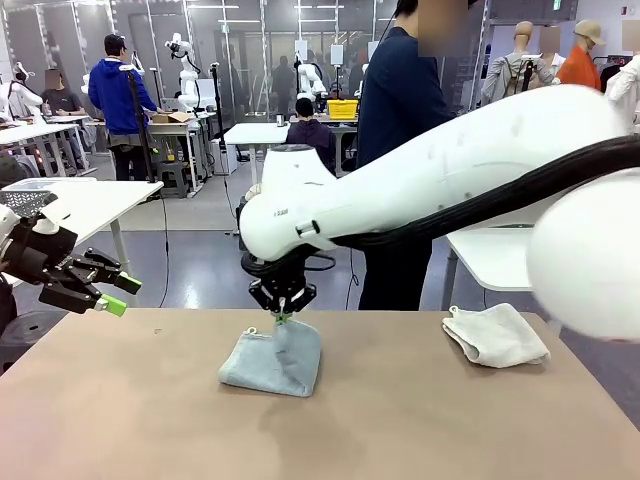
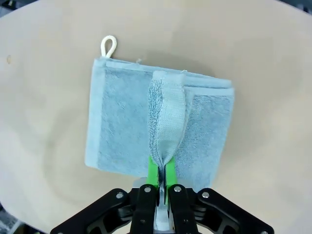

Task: Fold the towels and place them in the basket.
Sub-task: When a person lays out a Towel with hook on the table, fold it in half twice.

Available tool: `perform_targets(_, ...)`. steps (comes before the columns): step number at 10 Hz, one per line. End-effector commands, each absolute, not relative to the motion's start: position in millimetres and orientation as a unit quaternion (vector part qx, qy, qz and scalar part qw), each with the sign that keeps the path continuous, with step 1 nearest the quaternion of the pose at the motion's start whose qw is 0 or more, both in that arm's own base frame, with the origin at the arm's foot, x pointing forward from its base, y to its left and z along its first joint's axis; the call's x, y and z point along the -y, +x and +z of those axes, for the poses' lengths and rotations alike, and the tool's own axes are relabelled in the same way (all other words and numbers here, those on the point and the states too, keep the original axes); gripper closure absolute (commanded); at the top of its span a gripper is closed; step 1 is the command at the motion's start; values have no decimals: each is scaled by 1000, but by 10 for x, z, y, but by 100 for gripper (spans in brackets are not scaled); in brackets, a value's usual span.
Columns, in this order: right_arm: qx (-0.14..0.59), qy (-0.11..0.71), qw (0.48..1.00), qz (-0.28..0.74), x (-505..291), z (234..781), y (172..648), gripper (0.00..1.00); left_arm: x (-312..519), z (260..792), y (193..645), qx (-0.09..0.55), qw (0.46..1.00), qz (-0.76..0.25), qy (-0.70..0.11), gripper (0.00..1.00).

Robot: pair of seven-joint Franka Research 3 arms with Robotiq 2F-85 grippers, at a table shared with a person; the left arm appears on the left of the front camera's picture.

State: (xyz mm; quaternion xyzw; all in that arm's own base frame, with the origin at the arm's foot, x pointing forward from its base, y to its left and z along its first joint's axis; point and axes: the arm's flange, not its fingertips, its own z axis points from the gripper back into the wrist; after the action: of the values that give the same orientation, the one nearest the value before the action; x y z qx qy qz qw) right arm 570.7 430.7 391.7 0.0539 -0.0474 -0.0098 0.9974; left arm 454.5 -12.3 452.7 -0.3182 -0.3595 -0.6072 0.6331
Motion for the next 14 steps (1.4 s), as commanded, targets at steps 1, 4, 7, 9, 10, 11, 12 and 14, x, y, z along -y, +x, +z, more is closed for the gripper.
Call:
perform_targets(1,58,58,996,-38,-4521,3825,5856,100,108,4542,4549,360,629,-611,-319,30)
perform_targets(4,42,92,994,-35,-4765,3582,5849,100,108,4542,4549,360,629,-611,-319,30)
perform_targets(7,56,101,992,-45,-4830,3460,5870,100,108,4542,4549,360,629,-611,-319,30)
perform_targets(9,69,105,990,-68,-4833,3423,5887,74,108,4542,4549,360,629,-611,-319,30)
perform_targets(10,73,104,989,-75,-4830,3418,5888,67,108,4542,4549,360,629,-611,-319,30)
perform_targets(11,74,107,988,-79,-4823,3408,5885,54,108,4542,4549,360,629,-611,-319,30)
perform_targets(12,70,108,989,-75,-4808,3415,5878,48,108,4542,4549,360,629,-611,-319,30)
perform_targets(14,67,101,991,-61,-4747,3470,5802,28,108,4542,4549,360,629,-611,-319,30)
